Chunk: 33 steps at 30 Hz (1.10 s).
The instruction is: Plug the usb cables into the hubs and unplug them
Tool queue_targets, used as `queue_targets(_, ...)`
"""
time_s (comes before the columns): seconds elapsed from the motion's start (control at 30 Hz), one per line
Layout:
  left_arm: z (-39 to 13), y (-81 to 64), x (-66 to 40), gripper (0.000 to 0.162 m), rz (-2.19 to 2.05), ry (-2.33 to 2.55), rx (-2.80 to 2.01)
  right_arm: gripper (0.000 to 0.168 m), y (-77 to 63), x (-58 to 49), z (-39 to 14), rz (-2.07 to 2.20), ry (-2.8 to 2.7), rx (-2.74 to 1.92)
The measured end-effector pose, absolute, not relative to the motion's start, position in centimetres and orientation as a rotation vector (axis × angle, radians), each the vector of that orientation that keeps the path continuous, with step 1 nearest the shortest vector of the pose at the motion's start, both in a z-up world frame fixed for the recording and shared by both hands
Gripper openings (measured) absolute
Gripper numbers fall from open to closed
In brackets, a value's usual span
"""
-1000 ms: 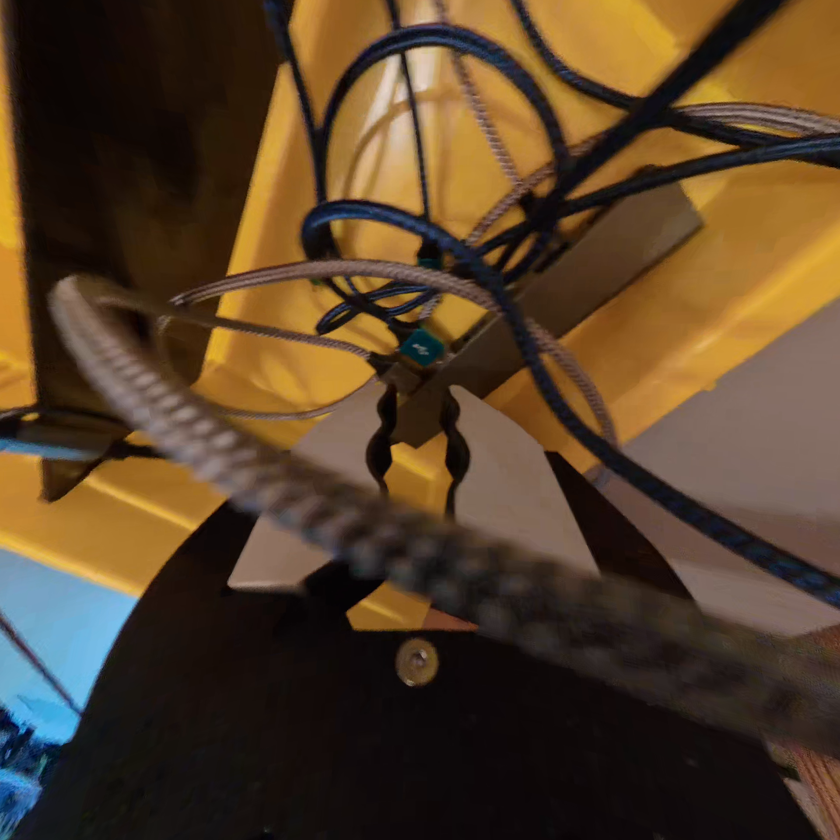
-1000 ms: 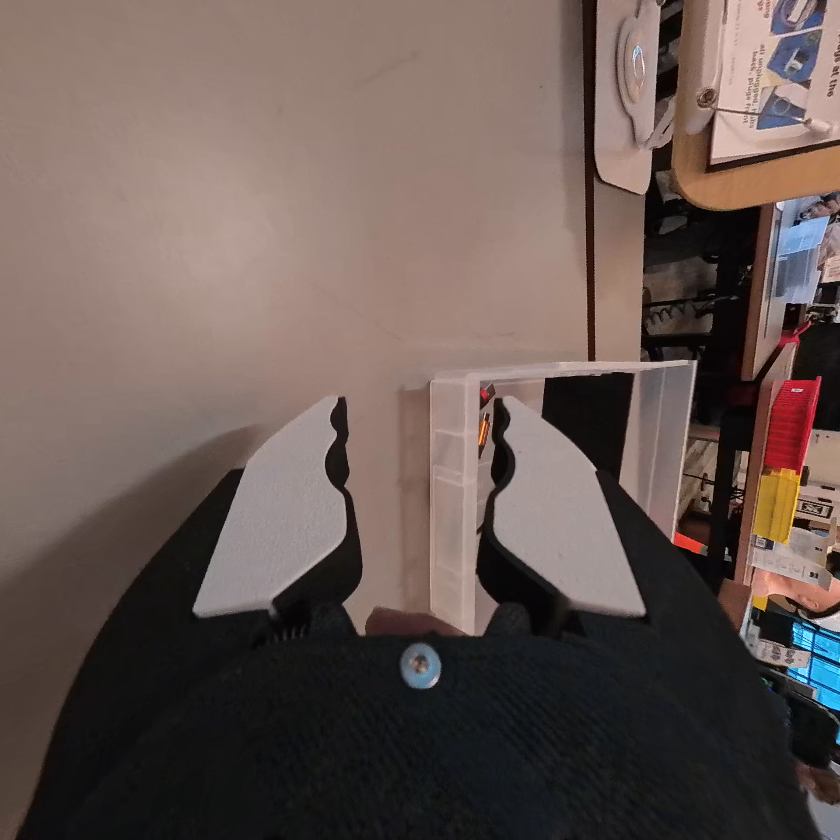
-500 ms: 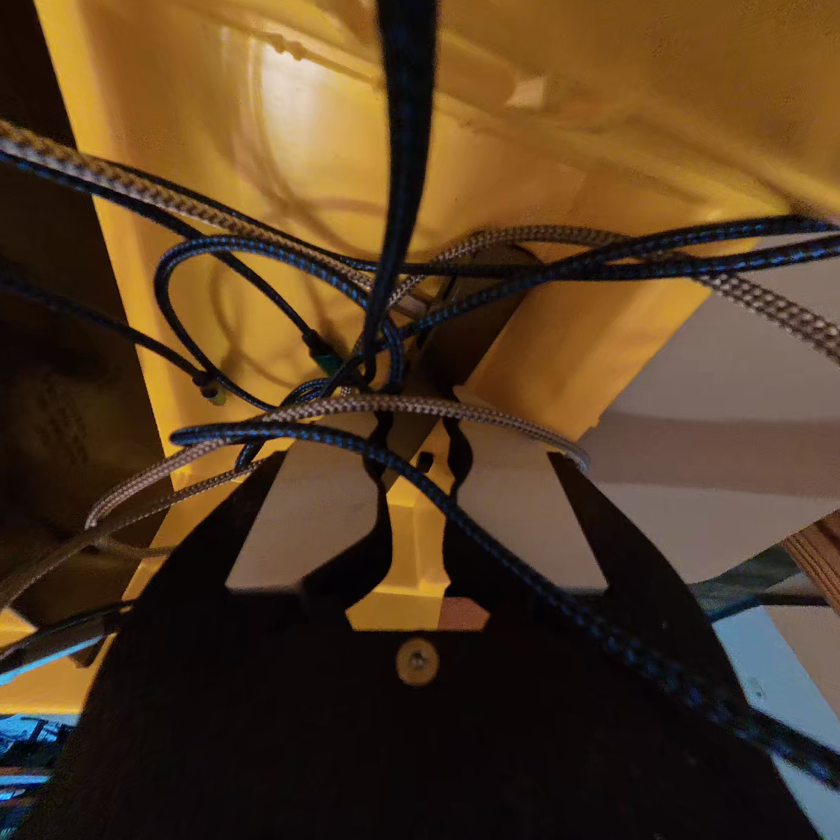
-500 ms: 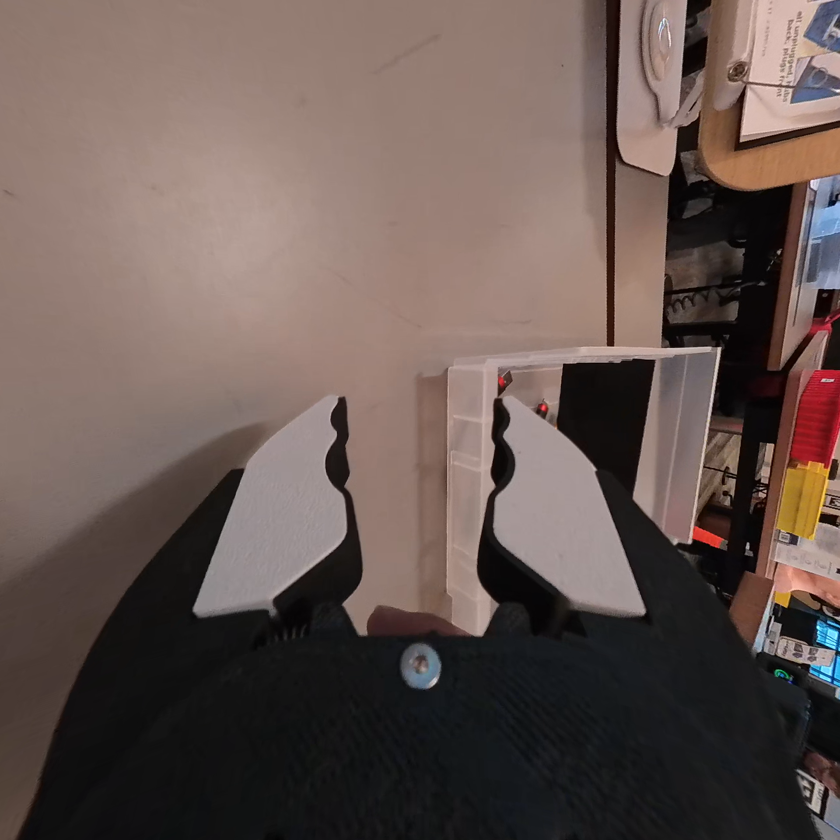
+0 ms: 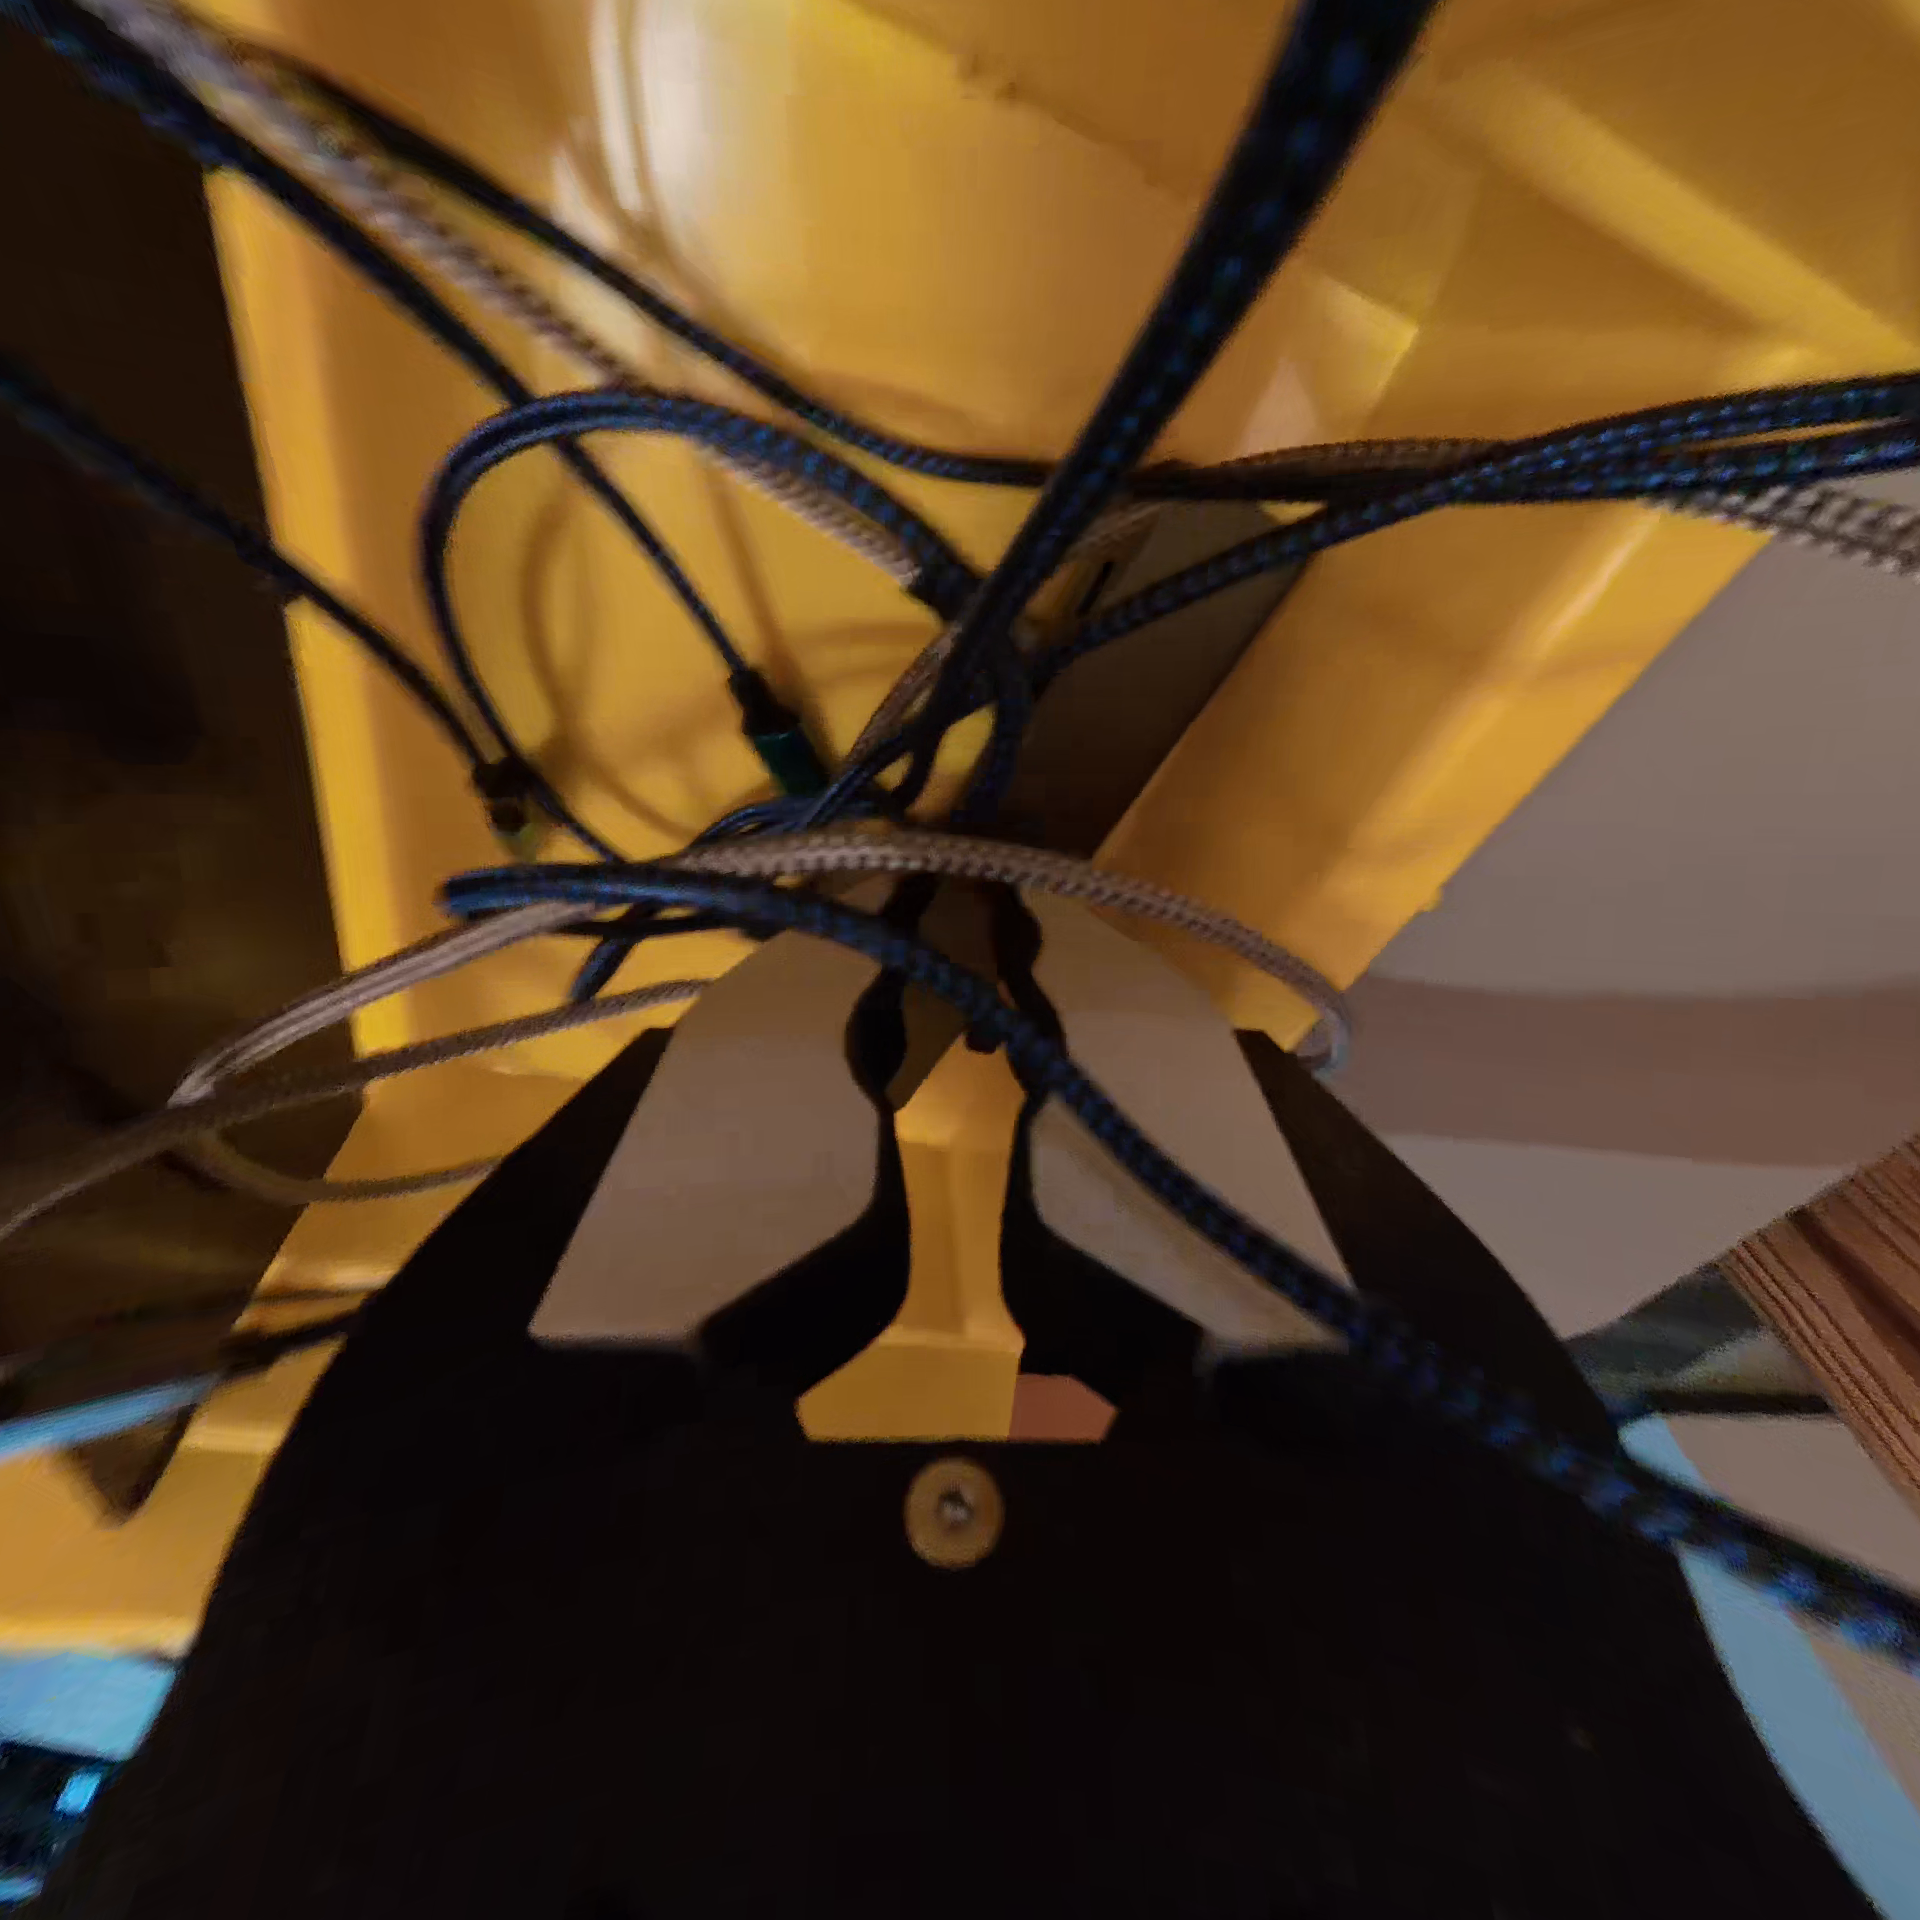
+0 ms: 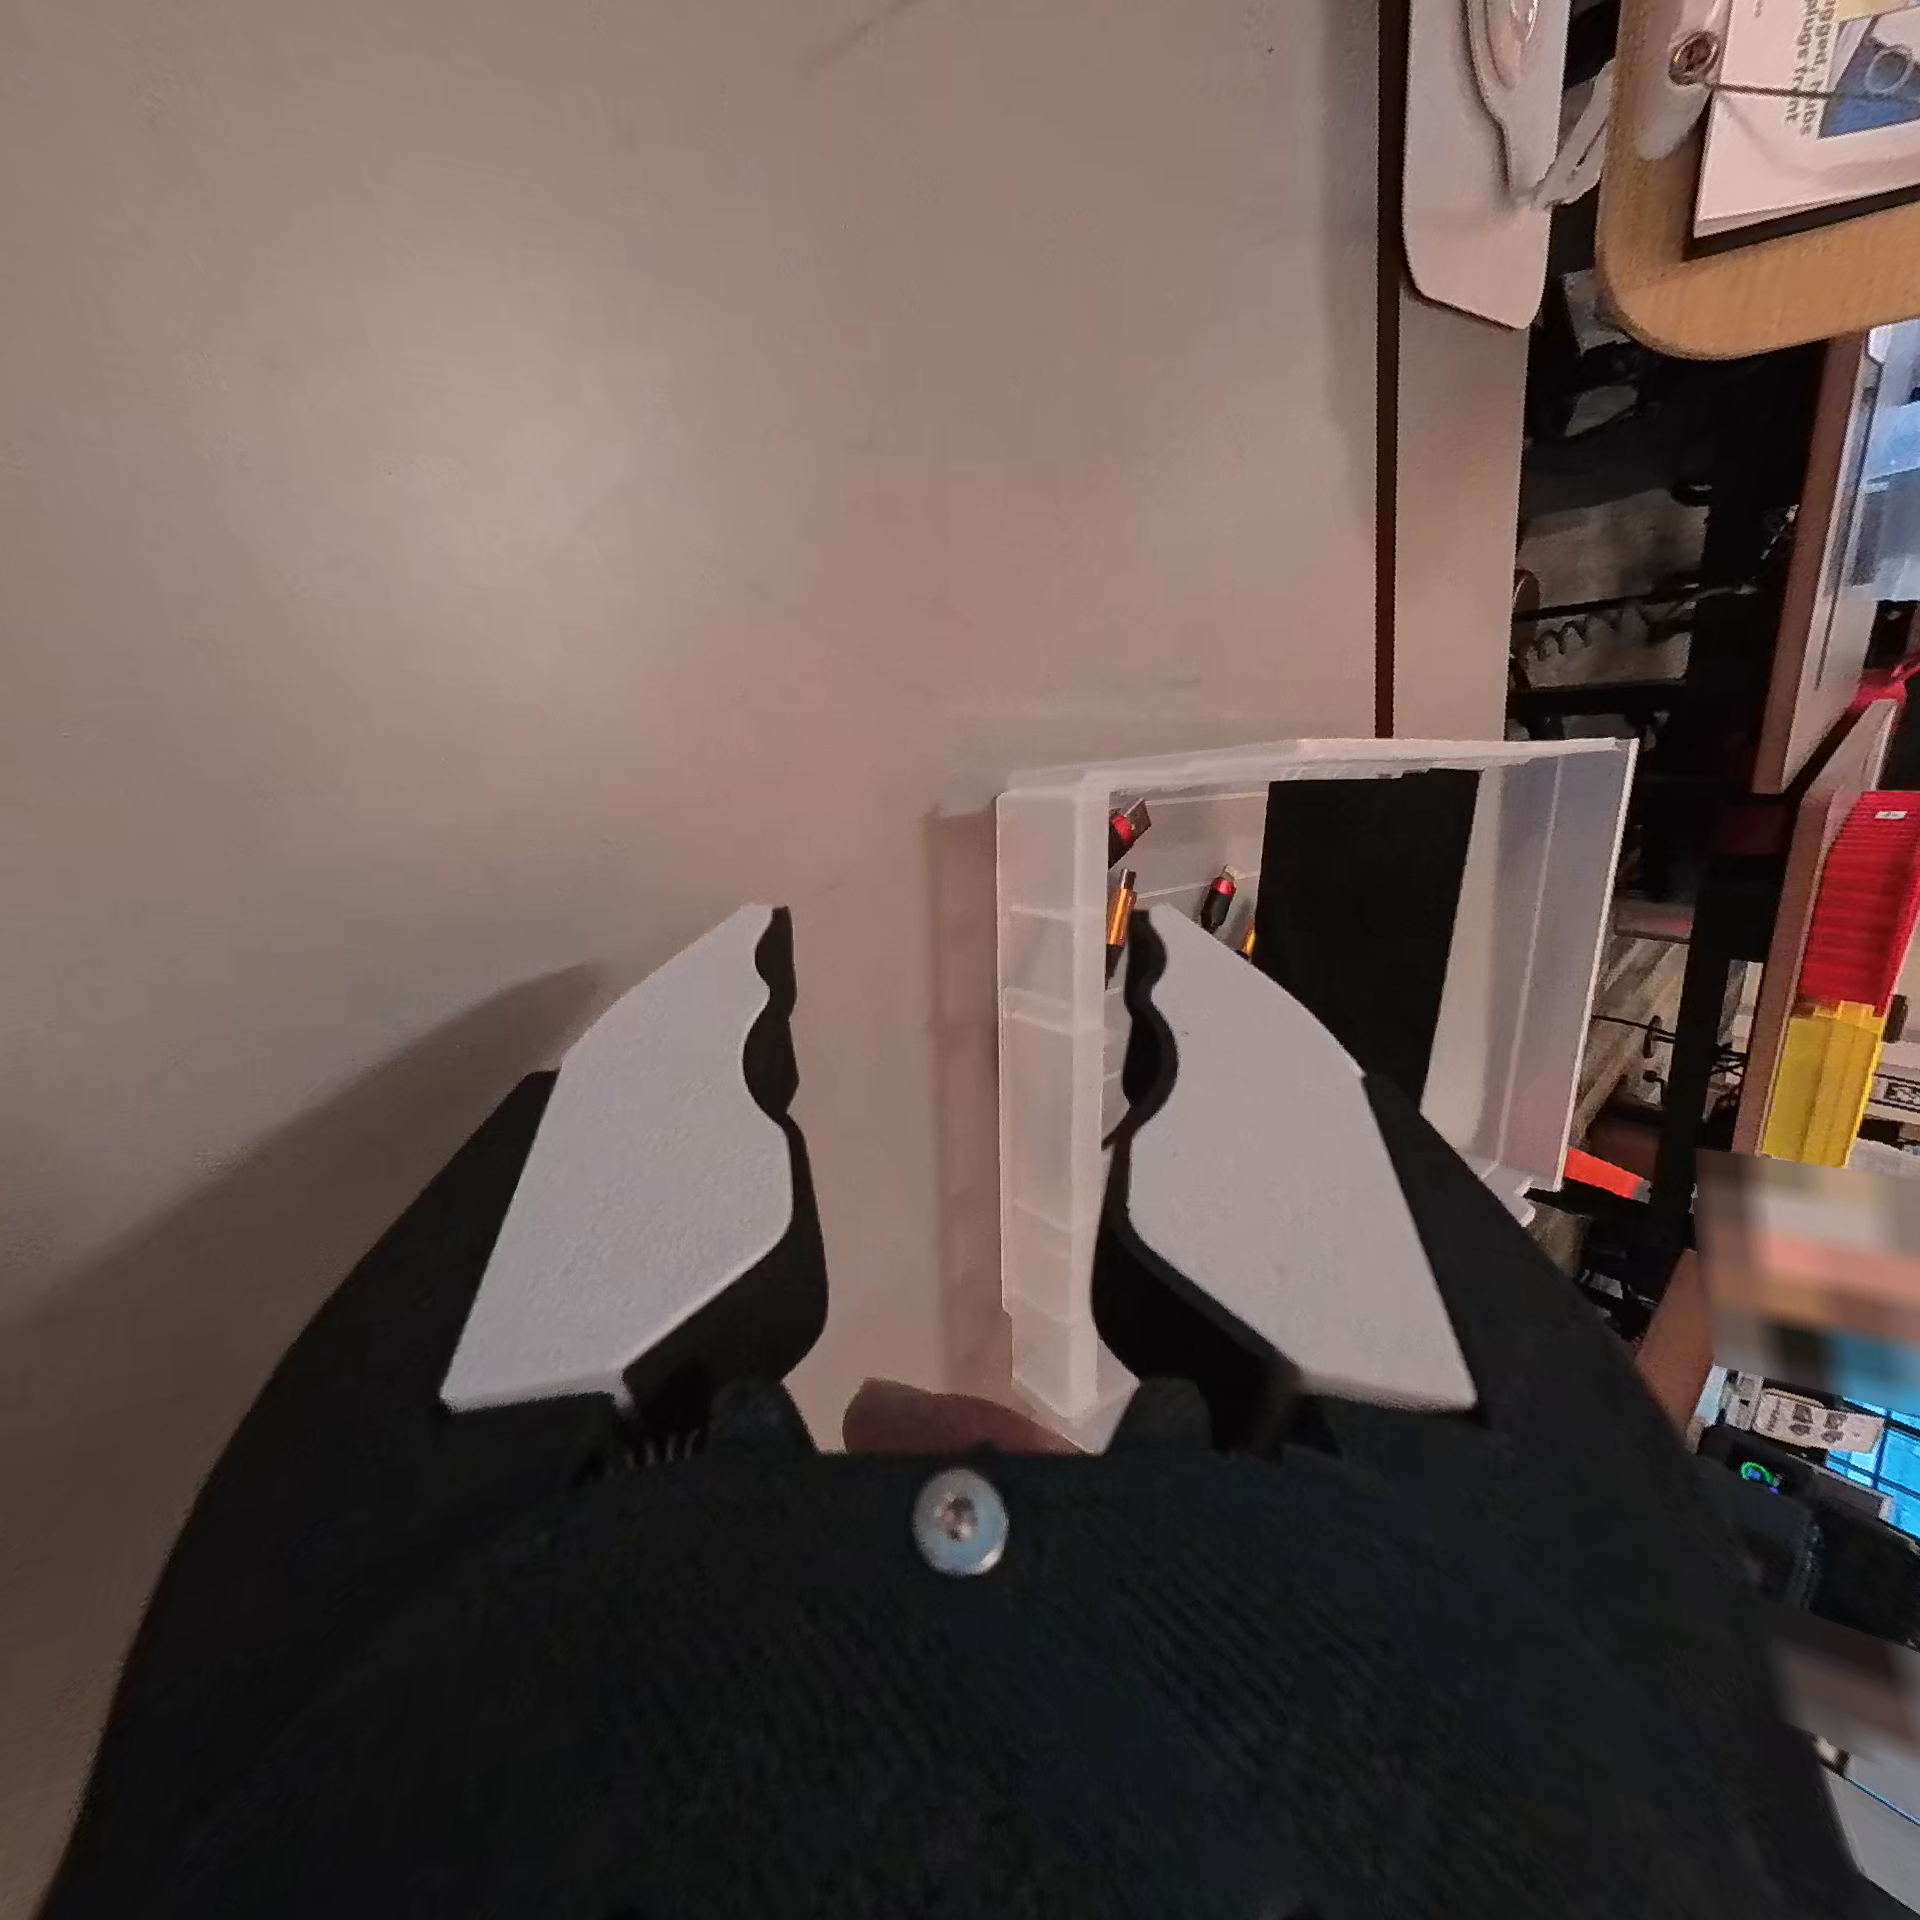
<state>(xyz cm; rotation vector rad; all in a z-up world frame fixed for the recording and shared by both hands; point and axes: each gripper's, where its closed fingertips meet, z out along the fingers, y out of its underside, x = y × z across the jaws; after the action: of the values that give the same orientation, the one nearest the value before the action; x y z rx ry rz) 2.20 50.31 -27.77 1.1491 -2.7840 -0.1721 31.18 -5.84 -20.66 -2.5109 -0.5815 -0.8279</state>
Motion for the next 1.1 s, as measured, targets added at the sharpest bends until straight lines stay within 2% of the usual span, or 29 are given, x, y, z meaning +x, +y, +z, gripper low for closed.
queue_targets(0.03, -27.2, 50.9, 2.5, 0.006, -0.191, -2.809, 1.181, 0.062, -5.9, 31.3, -20.6, -0.833, -0.582, -2.514)
queue_targets(0.07, -26.3, 51.7, 2.8, 0.009, -0.217, -2.816, 1.260, 0.062, -5.9, 31.4, -20.7, -0.837, -0.582, -2.517)
queue_targets(0.17, -23.9, 53.9, 3.5, 0.030, -0.184, -2.598, 1.755, 0.062, -6.0, 31.6, -20.7, -0.843, -0.579, -2.519)
queue_targets(0.23, -23.1, 55.0, 3.2, 0.035, -0.182, -2.414, 2.012, 0.062, -5.9, 31.6, -20.8, -0.841, -0.569, -2.515)
queue_targets(0.37, -23.5, 56.3, 1.4, 0.051, -0.284, -2.195, 2.223, 0.061, -5.4, 31.5, -21.1, -0.829, -0.571, -2.503)
queue_targets(0.67, -25.1, 55.3, 1.2, 0.048, -0.157, -1.514, 2.795, 0.061, -5.1, 31.2, -21.7, -0.822, -0.584, -2.498)
queue_targets(1.1, -27.2, 54.1, 0.7, 0.057, 0.102, -0.858, 3.019, 0.061, -4.5, 30.5, -21.8, -0.804, -0.576, -2.457)
